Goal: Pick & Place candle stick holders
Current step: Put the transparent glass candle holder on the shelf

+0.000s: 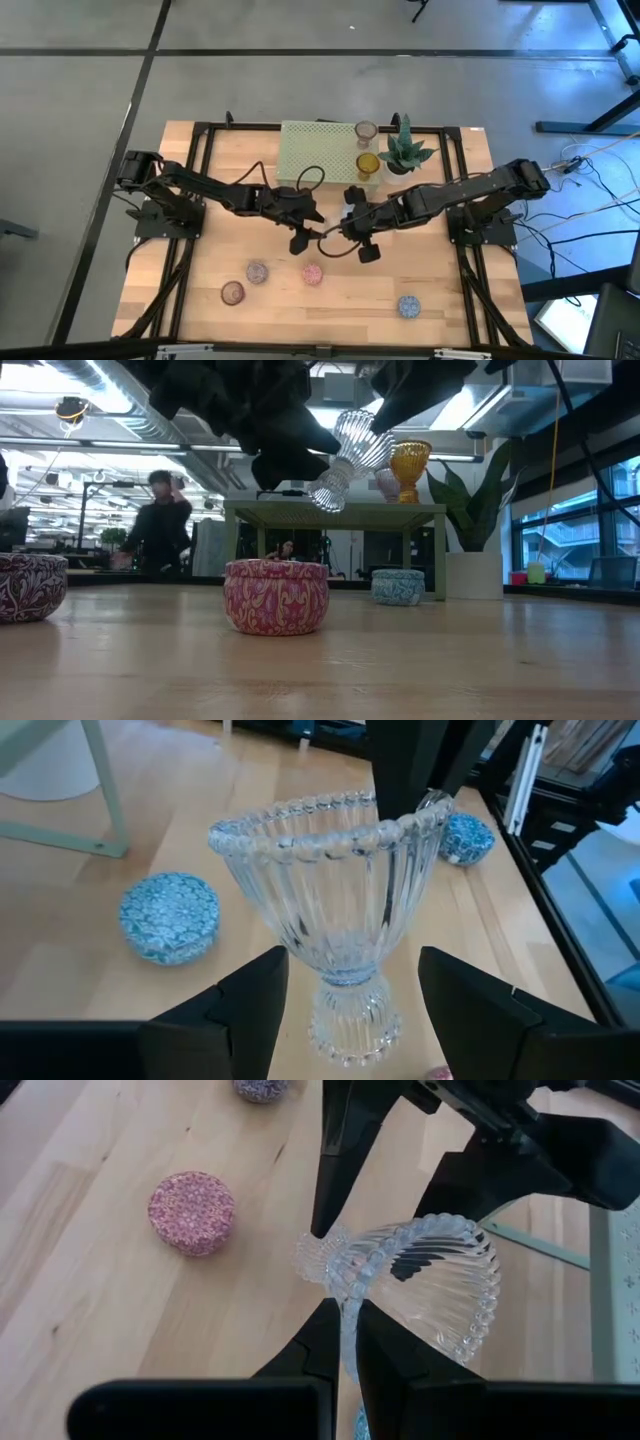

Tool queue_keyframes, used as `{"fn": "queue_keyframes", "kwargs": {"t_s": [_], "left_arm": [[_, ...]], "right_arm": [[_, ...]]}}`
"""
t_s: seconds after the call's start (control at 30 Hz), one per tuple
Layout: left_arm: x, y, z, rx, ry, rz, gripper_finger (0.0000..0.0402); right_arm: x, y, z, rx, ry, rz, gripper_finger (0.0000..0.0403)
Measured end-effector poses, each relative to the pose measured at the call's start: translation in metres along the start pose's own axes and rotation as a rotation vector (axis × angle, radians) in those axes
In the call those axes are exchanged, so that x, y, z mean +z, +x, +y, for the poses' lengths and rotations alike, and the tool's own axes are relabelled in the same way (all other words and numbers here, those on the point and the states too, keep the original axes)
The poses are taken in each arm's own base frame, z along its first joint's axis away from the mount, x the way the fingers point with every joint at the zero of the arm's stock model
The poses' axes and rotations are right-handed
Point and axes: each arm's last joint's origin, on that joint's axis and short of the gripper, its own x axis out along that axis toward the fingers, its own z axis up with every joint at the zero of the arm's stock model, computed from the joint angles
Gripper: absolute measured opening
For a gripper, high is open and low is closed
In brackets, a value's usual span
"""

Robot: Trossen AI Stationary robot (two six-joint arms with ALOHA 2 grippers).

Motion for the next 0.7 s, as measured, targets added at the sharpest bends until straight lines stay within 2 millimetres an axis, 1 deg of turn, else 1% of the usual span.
{"fn": "queue_keyframes", "kwargs": {"t_s": [0.13,0.3,0.43,0.53,0.7], "left_arm": [[-0.005,0.007,0.002,0.002,-0.019,0.012,0.0232],[-0.013,0.022,0.006,0.002,-0.055,0.015,0.0233],[-0.011,0.025,0.008,0.003,-0.058,-0.026,0.0232],[-0.011,0.024,0.011,0.015,-0.063,-0.019,0.0221],[-0.011,0.024,0.011,0.007,-0.063,-0.014,0.0184]], "right_arm": [[0.001,0.000,-0.001,-0.019,-0.016,-0.012,0.0023],[0.002,0.000,-0.002,-0.036,-0.016,-0.021,0.0023],[0.002,0.000,-0.002,-0.035,-0.015,-0.020,0.0023],[0.001,0.000,-0.002,-0.032,-0.016,-0.007,0.0023],[0.000,0.000,-0.002,-0.030,-0.016,0.003,0.0023]]}}
